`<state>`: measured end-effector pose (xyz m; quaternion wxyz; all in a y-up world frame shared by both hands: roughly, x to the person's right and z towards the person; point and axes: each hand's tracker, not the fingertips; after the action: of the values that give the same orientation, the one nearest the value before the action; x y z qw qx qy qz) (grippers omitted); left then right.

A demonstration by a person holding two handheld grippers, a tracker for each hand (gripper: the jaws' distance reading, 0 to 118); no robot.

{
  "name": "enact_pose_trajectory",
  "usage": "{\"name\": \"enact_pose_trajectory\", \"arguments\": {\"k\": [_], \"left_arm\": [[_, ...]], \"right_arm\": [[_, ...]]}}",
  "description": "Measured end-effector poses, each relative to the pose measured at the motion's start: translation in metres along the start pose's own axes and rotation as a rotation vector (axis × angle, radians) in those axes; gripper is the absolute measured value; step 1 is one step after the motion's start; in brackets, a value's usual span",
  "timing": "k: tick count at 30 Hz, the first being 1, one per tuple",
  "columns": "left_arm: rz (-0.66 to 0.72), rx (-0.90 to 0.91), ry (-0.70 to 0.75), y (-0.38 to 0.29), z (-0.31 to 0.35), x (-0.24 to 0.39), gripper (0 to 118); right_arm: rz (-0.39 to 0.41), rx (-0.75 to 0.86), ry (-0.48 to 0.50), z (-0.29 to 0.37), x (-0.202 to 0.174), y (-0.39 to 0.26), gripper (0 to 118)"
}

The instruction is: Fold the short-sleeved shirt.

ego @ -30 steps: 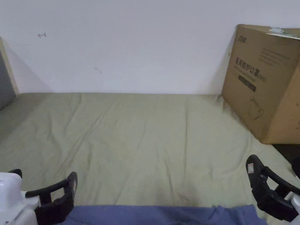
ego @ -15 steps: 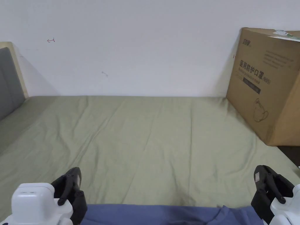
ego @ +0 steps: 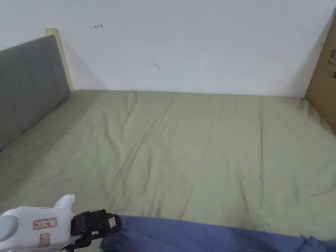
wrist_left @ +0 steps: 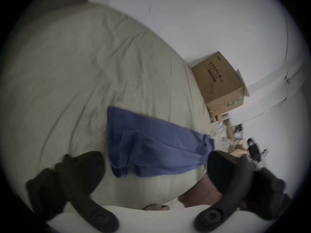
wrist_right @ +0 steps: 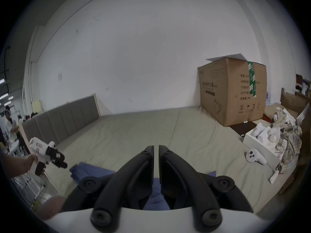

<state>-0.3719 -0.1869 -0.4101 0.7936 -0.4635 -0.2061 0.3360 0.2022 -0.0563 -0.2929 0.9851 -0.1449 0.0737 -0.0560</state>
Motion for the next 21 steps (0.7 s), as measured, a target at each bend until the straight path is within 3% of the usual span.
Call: {"name": "enact_pose_trajectory", "arguments": {"k": [2,5,8,10,14,16,18,19,20,21], "left_arm": [[0.071,0.028,-0.092,0.005,-0.013,-0.02,117],[0.208,0.013,-0.181,0.008,-0.036,-0.052,118],[0.322,-0.031,-0.307,0.0,-0.062,-0.068,118],[0.271,-0.03,-0.412,0.006,-0.075,-0.055,118],[0.104,-0.076,-0.269,0.009,-0.088,-0.041,115],[0.058,-0.069,-0.205,0.006,-0.085,-0.036,101],[-0.01,-0.045,-0.041,0.005,-0.074,-0.034,85],[-0.04,-0.033,0.143,0.005,-0.068,-0.04,30],[0.01,-0.048,0.101,0.006,-0.074,-0.053,13],[0.106,-0.015,-0.03,0.004,-0.067,-0.057,13]], "right_arm": [[0.023,-0.03,0.001,-0.009,-0.009,-0.002,7],[-0.03,-0.026,0.028,-0.015,-0.015,-0.003,7],[-0.025,-0.043,0.033,-0.028,-0.022,-0.002,7],[-0.009,-0.057,0.047,-0.035,-0.027,-0.001,7],[-0.029,-0.06,0.079,-0.044,-0.031,-0.003,7],[-0.037,-0.084,0.077,-0.049,-0.034,-0.004,7],[-0.039,-0.108,0.078,-0.05,-0.035,-0.006,7],[-0.041,-0.115,0.083,-0.049,-0.034,-0.008,7],[-0.043,-0.122,0.086,-0.049,-0.034,-0.009,7],[-0.045,-0.13,0.086,-0.048,-0.033,-0.011,7]]}}
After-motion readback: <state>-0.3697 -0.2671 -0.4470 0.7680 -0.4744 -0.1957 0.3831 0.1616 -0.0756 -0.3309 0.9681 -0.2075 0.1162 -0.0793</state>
